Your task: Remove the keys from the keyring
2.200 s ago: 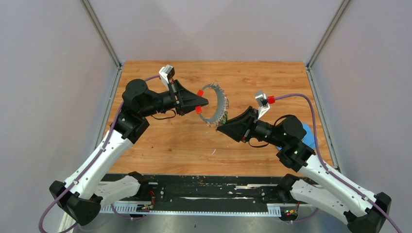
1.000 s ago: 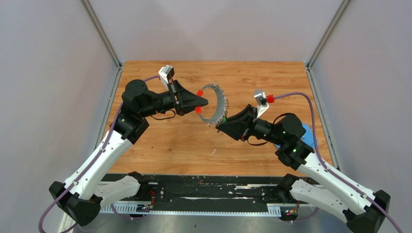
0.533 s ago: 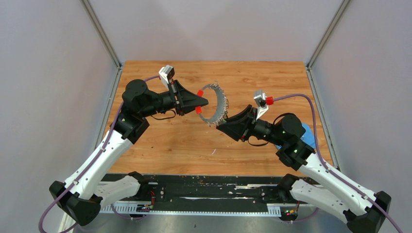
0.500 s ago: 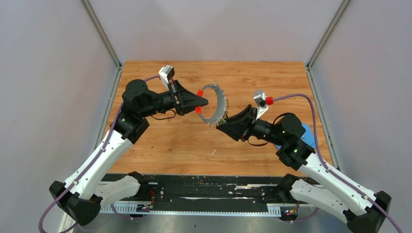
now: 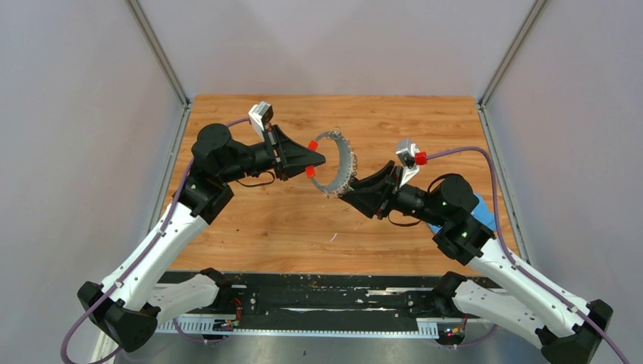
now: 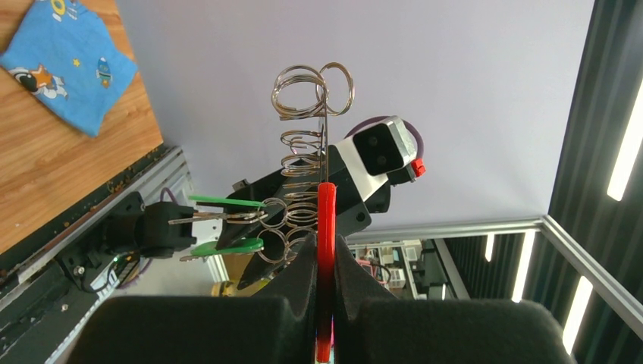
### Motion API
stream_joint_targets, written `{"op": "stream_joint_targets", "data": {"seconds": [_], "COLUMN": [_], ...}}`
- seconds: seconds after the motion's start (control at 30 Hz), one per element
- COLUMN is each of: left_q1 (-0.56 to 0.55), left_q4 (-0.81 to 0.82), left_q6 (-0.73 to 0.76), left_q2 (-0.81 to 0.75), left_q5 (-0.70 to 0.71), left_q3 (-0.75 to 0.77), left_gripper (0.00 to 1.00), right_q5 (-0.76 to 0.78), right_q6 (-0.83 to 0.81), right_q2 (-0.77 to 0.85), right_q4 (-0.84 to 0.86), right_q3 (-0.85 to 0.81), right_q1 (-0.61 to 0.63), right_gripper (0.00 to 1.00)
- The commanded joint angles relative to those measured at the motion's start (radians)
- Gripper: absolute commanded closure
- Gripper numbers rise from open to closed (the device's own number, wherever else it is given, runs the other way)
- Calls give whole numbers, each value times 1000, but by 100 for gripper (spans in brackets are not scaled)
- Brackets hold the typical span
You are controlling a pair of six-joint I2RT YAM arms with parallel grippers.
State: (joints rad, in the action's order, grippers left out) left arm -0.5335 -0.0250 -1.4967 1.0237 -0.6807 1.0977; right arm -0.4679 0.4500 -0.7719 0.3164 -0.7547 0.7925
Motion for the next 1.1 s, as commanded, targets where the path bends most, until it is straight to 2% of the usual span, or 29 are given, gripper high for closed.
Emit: {"op": "stream_joint_targets", "data": {"seconds": [0.0, 0.23, 0.33, 0.47, 0.73, 1.07], "left_q1": [-3, -3, -3, -3, -8, -65], "left_q4": [-3, -1, 0, -1, -4, -24], "left_q6": [-13, -3, 8, 60, 230, 469], "left_q2": [5, 17, 27, 51, 101, 55], "left_q5": [-46, -52, -60, -98, -205, -196], "left_q3": [7, 12, 13, 23, 62, 85], "left_gripper": [100, 100, 100, 100, 100, 100], "right_q5": [-7, -49, -58, -61, -78, -85], "right_q6": [-53, -59, -51, -44, -79, -89], "right_q2": [7, 31, 49, 92, 162, 197], "right_q4": [-23, -26, -40, -74, -260, -421], "right_q3": [-36, 1, 14, 24, 7, -40], "right_q1": [16, 20, 25, 27, 27, 28], "right_gripper": [67, 81, 98, 99, 99, 99]}}
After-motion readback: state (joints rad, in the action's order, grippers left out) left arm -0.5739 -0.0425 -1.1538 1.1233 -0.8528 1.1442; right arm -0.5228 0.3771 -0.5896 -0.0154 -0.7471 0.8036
